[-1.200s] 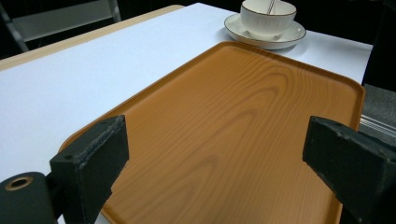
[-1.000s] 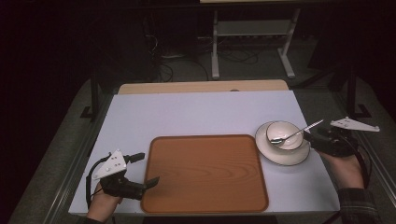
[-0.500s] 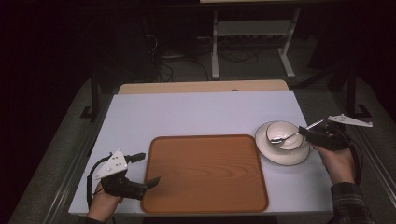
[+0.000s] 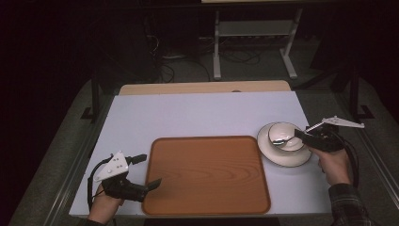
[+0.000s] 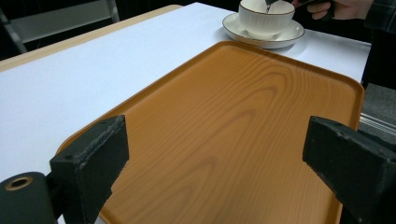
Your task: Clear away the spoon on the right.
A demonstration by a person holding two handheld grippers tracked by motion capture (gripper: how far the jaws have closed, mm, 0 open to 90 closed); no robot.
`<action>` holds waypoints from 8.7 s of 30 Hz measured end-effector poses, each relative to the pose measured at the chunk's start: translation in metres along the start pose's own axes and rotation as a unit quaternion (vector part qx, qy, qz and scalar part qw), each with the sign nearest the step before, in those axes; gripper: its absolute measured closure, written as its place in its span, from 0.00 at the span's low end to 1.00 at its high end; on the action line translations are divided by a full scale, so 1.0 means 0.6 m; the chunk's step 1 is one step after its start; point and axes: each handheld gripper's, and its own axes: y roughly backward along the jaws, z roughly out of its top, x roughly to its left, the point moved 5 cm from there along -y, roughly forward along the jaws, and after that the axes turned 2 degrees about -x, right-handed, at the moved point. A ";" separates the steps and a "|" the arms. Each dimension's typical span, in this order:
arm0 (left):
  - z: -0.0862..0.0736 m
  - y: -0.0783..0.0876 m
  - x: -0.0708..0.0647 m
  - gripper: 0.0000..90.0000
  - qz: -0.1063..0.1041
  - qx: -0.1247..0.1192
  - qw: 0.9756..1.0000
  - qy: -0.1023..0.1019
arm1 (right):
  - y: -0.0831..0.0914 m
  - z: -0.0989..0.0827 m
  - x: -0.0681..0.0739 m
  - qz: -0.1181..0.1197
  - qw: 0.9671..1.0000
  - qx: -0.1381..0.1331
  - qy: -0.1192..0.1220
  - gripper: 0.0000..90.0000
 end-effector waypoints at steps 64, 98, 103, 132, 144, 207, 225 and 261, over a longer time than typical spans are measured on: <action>0.001 0.003 0.002 0.07 0.000 -0.009 1.000 0.003 | 0.045 0.085 0.048 0.009 0.995 -0.076 0.064 0.98; 0.001 0.004 0.002 0.07 0.000 -0.010 1.000 0.003 | 0.055 0.151 0.107 0.062 0.989 -0.069 0.113 0.99; 0.001 0.004 0.003 0.07 0.000 -0.009 1.000 0.002 | 0.063 0.155 0.123 0.083 0.987 -0.069 0.117 0.99; 0.001 0.008 0.003 0.07 0.001 -0.011 1.000 0.003 | 0.028 0.113 0.246 0.167 0.966 0.009 0.197 0.99; 0.001 0.008 0.003 0.07 0.002 -0.011 1.000 0.003 | -0.003 0.073 0.274 0.186 0.954 0.058 0.226 0.99; -0.012 0.029 -0.001 0.07 0.023 -0.005 1.000 0.012 | -0.124 -0.020 0.387 0.252 0.892 0.186 0.327 0.98; -0.012 0.029 -0.002 0.07 0.023 -0.004 1.000 0.011 | -0.136 -0.051 0.396 0.273 0.867 0.230 0.347 0.93; -0.010 0.030 0.000 0.07 0.022 -0.007 1.000 0.012 | -0.023 0.008 0.316 0.231 0.941 0.058 0.242 0.03</action>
